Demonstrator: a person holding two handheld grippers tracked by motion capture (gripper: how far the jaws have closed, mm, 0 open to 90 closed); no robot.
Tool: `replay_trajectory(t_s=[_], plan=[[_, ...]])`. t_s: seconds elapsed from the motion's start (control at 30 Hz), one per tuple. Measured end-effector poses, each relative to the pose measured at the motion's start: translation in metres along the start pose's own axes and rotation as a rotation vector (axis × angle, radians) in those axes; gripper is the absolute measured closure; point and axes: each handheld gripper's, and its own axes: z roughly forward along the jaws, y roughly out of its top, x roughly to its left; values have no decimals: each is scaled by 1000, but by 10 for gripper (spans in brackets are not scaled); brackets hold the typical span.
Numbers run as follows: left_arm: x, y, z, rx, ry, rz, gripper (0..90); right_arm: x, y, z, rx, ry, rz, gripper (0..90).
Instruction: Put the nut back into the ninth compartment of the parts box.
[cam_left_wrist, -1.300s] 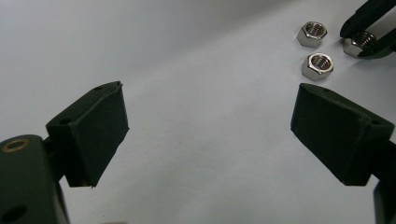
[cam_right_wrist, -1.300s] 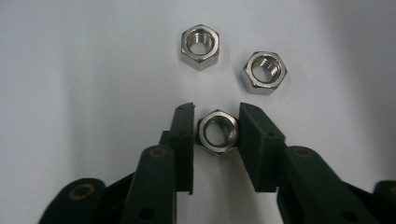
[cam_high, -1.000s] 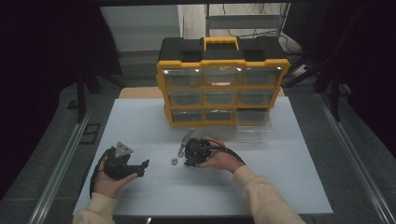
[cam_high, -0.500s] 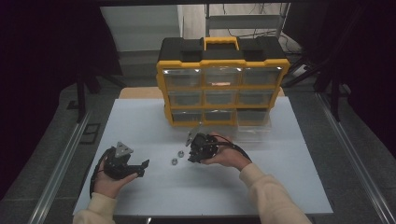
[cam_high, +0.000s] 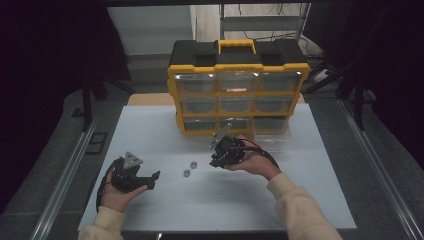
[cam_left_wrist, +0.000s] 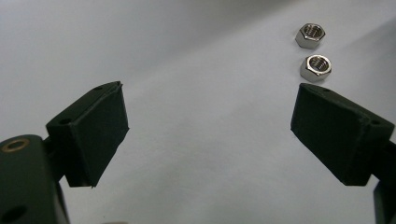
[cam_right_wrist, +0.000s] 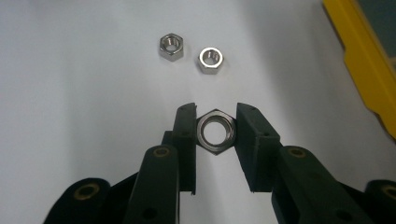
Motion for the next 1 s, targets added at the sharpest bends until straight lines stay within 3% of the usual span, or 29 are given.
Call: replay_trajectory(t_s=[1.0], plan=[[-1,0,1,1,1,2,116,-16,-18,-52,-46,-88,71,702]])
